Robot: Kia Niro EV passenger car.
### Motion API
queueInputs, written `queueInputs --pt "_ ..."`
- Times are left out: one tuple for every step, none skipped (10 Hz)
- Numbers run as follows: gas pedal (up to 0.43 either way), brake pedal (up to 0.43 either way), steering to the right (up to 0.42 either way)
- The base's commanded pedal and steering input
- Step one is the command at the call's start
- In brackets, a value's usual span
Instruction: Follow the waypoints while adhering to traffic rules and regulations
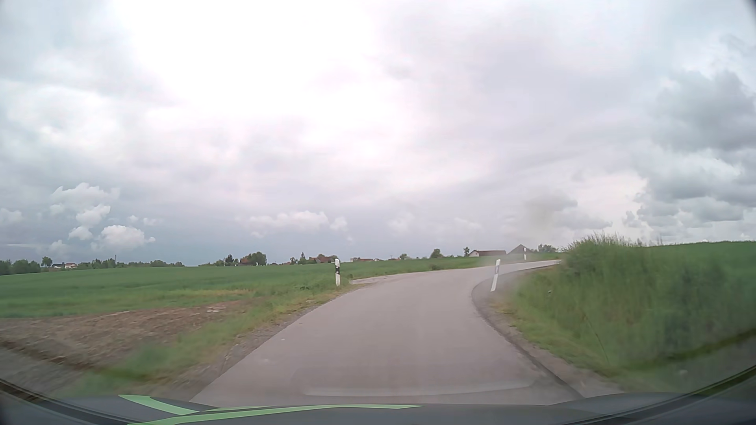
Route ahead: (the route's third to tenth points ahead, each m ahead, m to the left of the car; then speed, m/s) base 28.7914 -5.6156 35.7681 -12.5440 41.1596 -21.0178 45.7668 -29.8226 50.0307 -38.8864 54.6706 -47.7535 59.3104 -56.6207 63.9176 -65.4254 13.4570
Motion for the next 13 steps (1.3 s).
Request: queueInputs --pt "0.0 0.152 0.049" --pt "0.0 0.152 0.058" --pt "0.0 0.146 0.069" --pt "0.0 0.134 0.079" --pt "0.0 0.085 0.085" --pt "0.0 0.0 0.093" --pt "0.0 0.0 0.102" --pt "0.0 0.0 0.109" --pt "0.0 0.0 0.116" --pt "0.0 0.0 0.122" --pt "0.0 0.0 0.126" --pt "0.028 0.0 0.13" --pt "0.059 0.0 0.132"
